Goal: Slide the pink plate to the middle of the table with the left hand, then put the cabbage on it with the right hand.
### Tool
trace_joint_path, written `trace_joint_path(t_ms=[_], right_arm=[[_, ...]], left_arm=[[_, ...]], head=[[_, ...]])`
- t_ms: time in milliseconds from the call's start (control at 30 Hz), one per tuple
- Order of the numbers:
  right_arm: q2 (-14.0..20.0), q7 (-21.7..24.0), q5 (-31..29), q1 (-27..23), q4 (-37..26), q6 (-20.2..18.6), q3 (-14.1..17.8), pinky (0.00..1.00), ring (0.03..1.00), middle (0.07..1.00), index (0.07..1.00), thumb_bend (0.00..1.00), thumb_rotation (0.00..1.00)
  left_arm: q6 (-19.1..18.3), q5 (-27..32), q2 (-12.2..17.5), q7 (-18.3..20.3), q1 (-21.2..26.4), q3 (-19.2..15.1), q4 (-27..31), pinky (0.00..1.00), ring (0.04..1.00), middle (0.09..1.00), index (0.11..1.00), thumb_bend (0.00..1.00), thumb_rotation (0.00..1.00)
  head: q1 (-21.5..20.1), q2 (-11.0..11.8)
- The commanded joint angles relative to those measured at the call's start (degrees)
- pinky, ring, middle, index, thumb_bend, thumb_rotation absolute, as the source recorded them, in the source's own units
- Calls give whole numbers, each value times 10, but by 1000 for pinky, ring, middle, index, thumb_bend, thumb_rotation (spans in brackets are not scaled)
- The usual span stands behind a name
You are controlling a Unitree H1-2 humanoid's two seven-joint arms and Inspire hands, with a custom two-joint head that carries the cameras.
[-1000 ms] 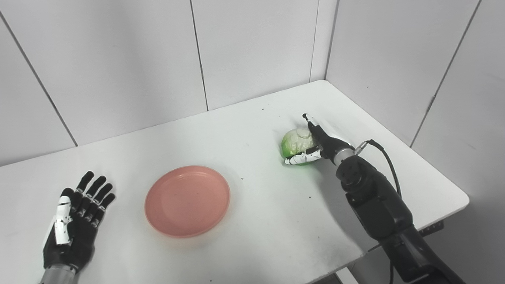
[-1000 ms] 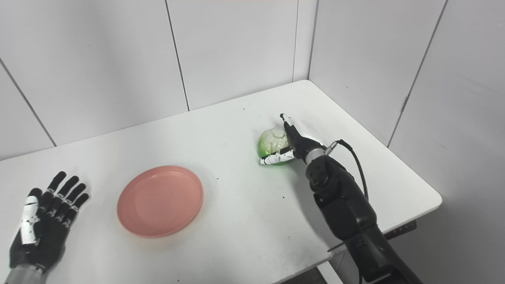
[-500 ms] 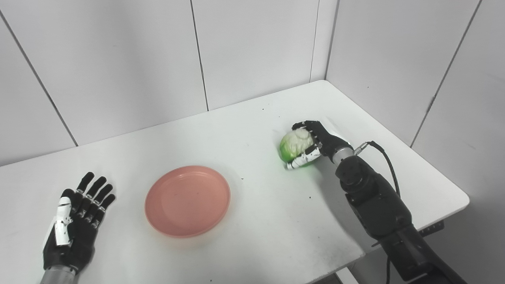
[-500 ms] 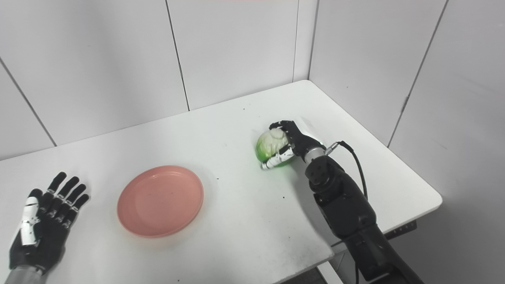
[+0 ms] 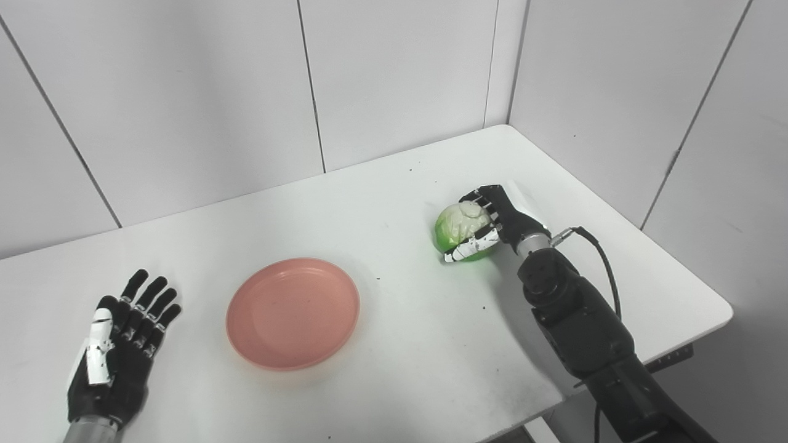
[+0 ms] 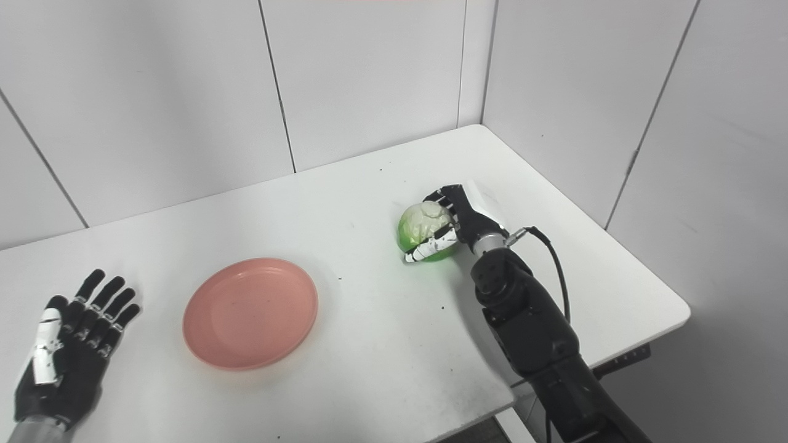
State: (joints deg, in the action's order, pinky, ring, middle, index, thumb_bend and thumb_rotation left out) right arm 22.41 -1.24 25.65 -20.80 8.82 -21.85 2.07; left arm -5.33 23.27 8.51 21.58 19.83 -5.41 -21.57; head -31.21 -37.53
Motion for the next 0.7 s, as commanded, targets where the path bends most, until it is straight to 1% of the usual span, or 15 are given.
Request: trace_joint_path(t_ms=[0,167,267,333,433,467,500,533,567,600,633,667], right_arm=[[10,-19,-4,-14,-18,34,8,385,434,461,512,526,0],[14,-30,3,-9,-39,33,3,385,431,464,508,528,0],[12,-27,0,-10,-70,36,0,379,426,457,515,526,0],[9,-21,-6,-12,-89,36,-1,372,401,475,540,516,0],[9,-11,-13,-18,-113,44,-10,366,392,481,550,512,0],[8,-7,-15,-21,-121,45,-14,365,395,482,546,513,0],[9,-2,-17,-23,-128,46,-16,364,391,483,550,511,0],[7,3,-18,-26,-136,45,-21,364,390,485,551,511,0],[7,8,-20,-29,-142,47,-24,364,390,485,551,511,0],[7,10,-21,-30,-145,48,-26,362,389,484,552,511,0],[6,15,-22,-35,-150,49,-32,362,389,483,552,511,0],[5,19,-22,-39,-153,50,-36,359,388,483,552,511,0]], left_arm=[[-35,-11,-2,-6,-24,8,-18,920,911,916,916,426,1000],[-36,-21,-7,-19,-29,17,-5,905,899,903,899,440,1000],[-40,-28,-12,-28,-34,24,7,902,894,901,893,442,1000],[-43,-31,-17,-35,-36,27,14,906,894,902,894,440,1000],[-48,-41,-26,-46,-40,35,27,903,892,903,896,443,1000],[-50,-44,-28,-49,-41,37,31,905,895,906,900,442,1000],[-51,-48,-32,-53,-43,41,35,907,899,910,904,442,1000],[-52,-52,-36,-59,-44,44,39,907,901,910,904,445,1000],[-52,-58,-41,-65,-46,47,43,907,901,909,903,445,1000],[-52,-62,-44,-70,-47,49,45,906,901,907,900,446,1000],[-51,-67,-49,-75,-48,52,48,905,901,906,899,447,1000],[-51,-70,-53,-79,-49,55,51,907,903,907,899,444,1000]], head=[[6,0],[19,0],[35,0],[49,0],[74,-1],[77,-1],[95,-2],[98,-2],[117,-3],[117,-3],[136,-3],[136,-3]])
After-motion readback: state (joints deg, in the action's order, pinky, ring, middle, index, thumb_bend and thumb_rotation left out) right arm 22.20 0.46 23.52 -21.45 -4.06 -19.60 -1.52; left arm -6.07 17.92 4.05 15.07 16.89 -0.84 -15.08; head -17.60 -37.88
